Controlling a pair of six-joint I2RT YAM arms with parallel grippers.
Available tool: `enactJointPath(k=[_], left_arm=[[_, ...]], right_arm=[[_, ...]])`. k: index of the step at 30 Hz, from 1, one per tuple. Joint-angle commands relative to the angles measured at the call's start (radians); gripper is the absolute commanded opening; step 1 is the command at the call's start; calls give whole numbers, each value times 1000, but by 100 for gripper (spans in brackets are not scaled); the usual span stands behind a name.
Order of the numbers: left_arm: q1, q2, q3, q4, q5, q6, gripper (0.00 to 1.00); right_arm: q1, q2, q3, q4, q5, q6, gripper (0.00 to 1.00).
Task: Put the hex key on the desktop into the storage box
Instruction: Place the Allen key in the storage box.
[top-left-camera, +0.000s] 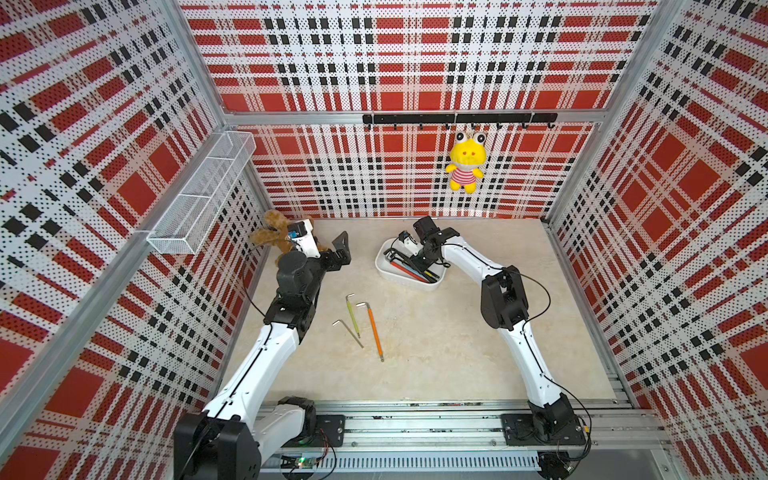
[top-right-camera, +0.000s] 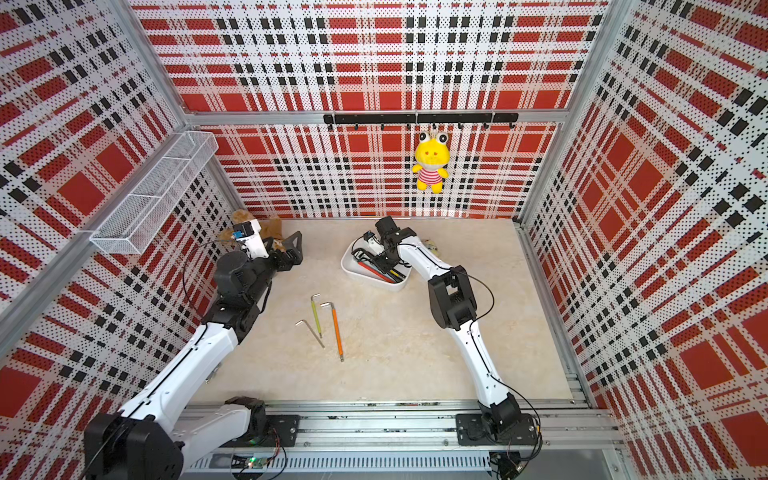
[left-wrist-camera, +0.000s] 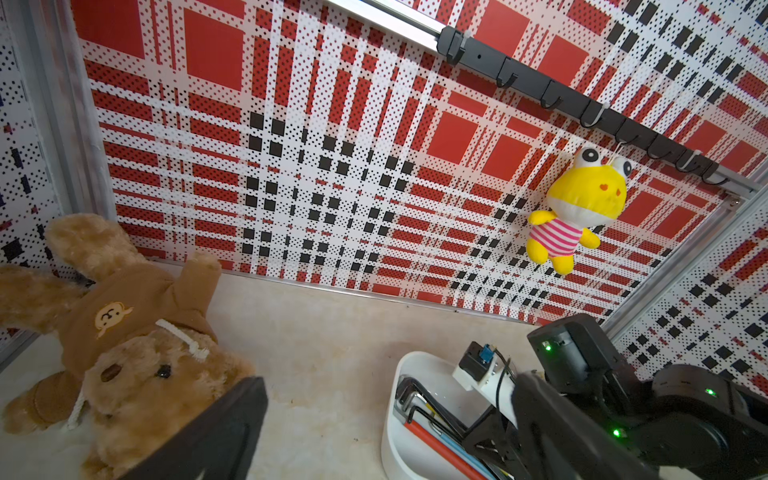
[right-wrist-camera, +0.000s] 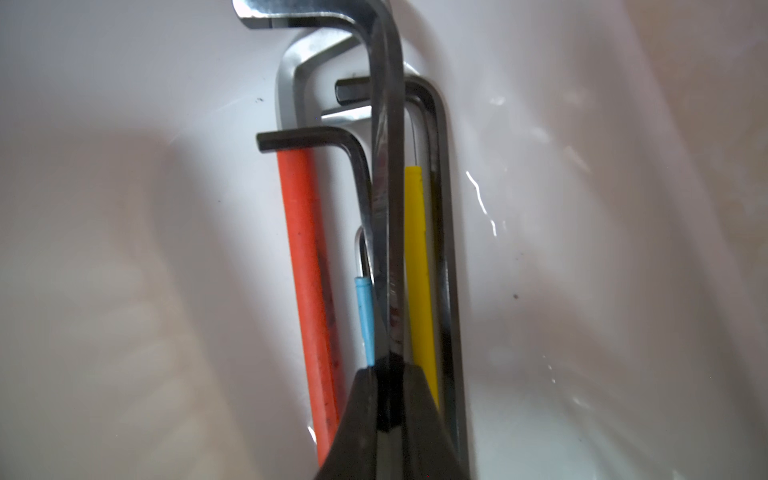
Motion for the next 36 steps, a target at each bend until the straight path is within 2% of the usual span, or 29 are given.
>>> enactJointPath(k=[1, 7, 8, 14, 18, 27, 33, 36], left_arm=[[-3, -2, -1, 5, -1, 18, 99], [-4, 2, 0, 6, 3, 16, 99], [-4, 2, 1, 6, 4, 16, 99], [-4, 5, 1, 7, 6, 16, 99], [-1, 3, 5, 6, 6, 18, 99], [-3, -7, 4, -2, -5, 19, 99], [-3, -10, 5, -12, -22, 21, 99], [-3, -10, 3, -11, -29, 21, 99]], right_arm=[[-6, 28, 24, -9, 2, 6, 0], [-6, 38, 13, -11, 10, 19, 0], [-5, 38, 13, -11, 10, 21, 2], [-3, 5, -9, 19, 19, 32, 41], [-4, -29, -2, 35, 19, 47, 51], [10, -172, -24, 78, 23, 92, 60], [74, -357, -201, 173, 68, 175, 64], [132, -449, -314, 232, 132, 221, 68]])
